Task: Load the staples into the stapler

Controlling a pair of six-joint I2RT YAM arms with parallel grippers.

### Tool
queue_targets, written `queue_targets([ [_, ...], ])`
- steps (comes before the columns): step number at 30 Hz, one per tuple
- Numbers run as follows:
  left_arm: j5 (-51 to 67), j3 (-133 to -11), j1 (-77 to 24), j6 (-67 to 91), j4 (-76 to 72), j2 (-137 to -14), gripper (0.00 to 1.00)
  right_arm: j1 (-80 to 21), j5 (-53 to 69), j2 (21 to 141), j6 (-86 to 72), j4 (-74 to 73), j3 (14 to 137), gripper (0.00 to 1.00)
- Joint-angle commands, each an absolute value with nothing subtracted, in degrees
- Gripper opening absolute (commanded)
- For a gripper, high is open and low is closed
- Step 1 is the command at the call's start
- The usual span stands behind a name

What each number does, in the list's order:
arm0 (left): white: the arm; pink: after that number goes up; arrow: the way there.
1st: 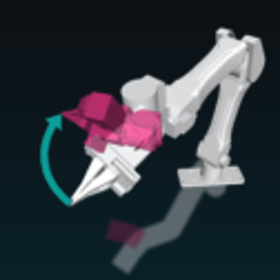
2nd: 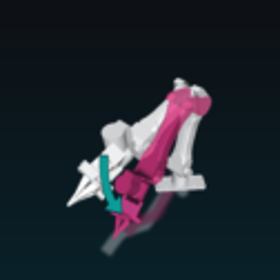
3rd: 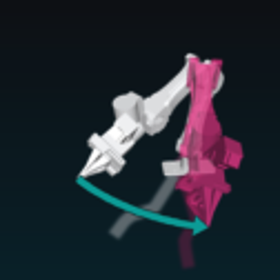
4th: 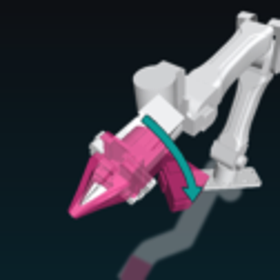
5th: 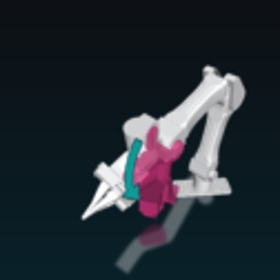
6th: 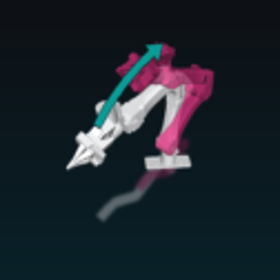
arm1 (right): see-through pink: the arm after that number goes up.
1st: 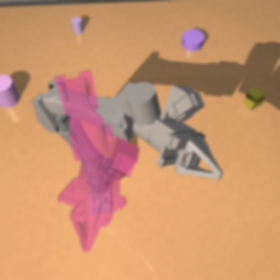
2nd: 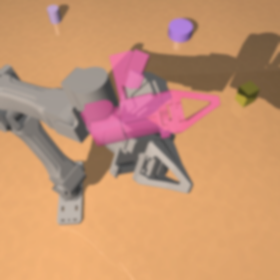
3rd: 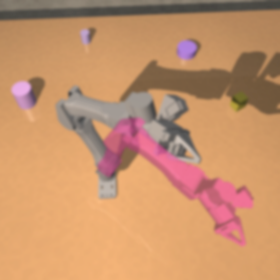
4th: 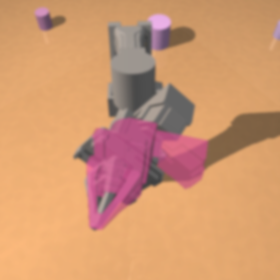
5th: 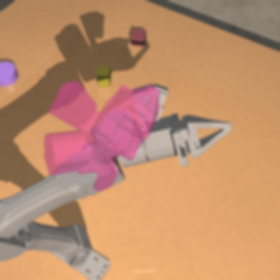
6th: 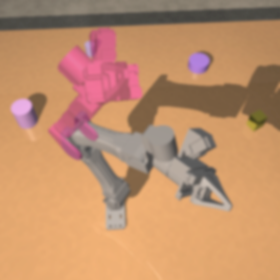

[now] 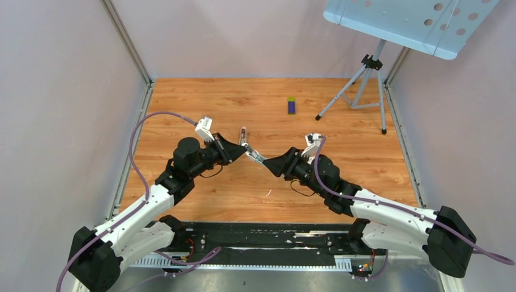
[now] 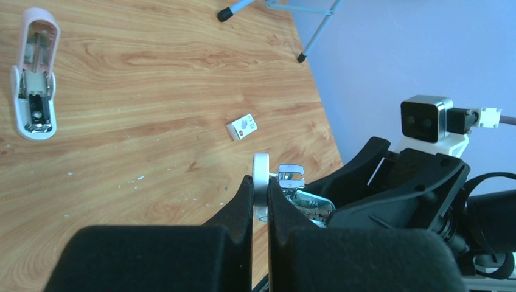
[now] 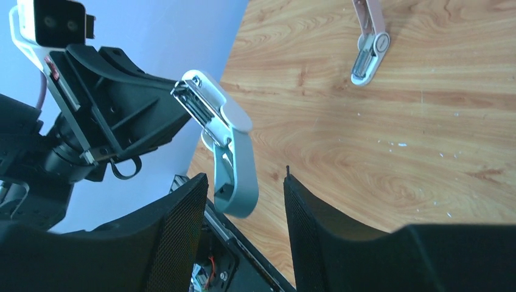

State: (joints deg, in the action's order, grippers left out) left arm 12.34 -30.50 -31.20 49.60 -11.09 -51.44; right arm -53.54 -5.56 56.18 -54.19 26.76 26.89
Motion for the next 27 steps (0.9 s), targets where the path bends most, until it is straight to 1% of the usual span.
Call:
queue_targets([
  [1, 14.1, -29.9, -31.0, 48.3, -15.3, -51.1, 0.00, -52.0, -5.2, 57.2, -54.5, 29.2, 29.0, 0.54],
  [4, 14.3, -29.6, -31.0, 48.3, -15.7, -51.4, 0.00, -51.4, -4.4, 58.0, -55.1, 29.5, 29.6, 0.56],
  [8, 14.2, -29.0, -31.0, 48.7, -16.3, -51.0, 0.00, -50.9, -3.7, 59.2, -55.5, 29.0, 30.1, 0.46],
  [11, 14.0, -28.7, -31.0, 48.5, -16.2, -50.5, 0.00, -51.0, -3.0, 59.7, -55.8, 28.7, 30.0, 0.40],
  [13, 13.9, -28.8, -31.0, 48.1, -16.0, -50.3, 0.00, -50.8, -2.6, 59.9, -55.8, 29.4, 29.4, 0.33],
  [14, 14.0, -28.8, -31.0, 48.1, -16.1, -50.2, 0.02, -50.4, -2.4, 59.7, -55.8, 29.6, 29.0, 0.29],
  [15, 14.0, -28.9, -31.0, 48.0, -16.1, -50.1, 0.08, -50.0, -2.0, 59.4, -55.7, 29.5, 28.7, 0.25],
  [16, 13.9, -28.9, -31.0, 47.9, -15.9, -50.1, 0.18, -49.4, -1.6, 59.0, -55.6, 29.5, 28.4, 0.22],
  [17, 13.7, -29.1, -31.0, 47.7, -15.7, -50.0, 0.24, -48.7, -1.2, 58.6, -55.6, 29.5, 28.0, 0.20],
  [19, 13.8, -29.4, -31.0, 46.9, -15.1, -49.7, 0.33, -47.3, -0.9, 57.5, -55.2, 28.9, 27.3, 0.16],
  [22, 14.3, -30.2, -31.0, 45.2, -14.0, -49.4, 0.46, -45.6, 1.5, 55.7, -54.4, 27.5, 26.4, 0.12],
  [24, 14.5, -31.0, -31.0, 42.4, -12.9, -49.2, 0.52, -44.7, 2.3, 54.6, -53.5, 26.5, 25.9, 0.12],
  [27, 14.4, -31.3, -31.1, 35.8, -12.9, -48.3, 0.54, -43.3, 3.9, 53.6, -50.2, 22.6, 26.4, 0.12],
])
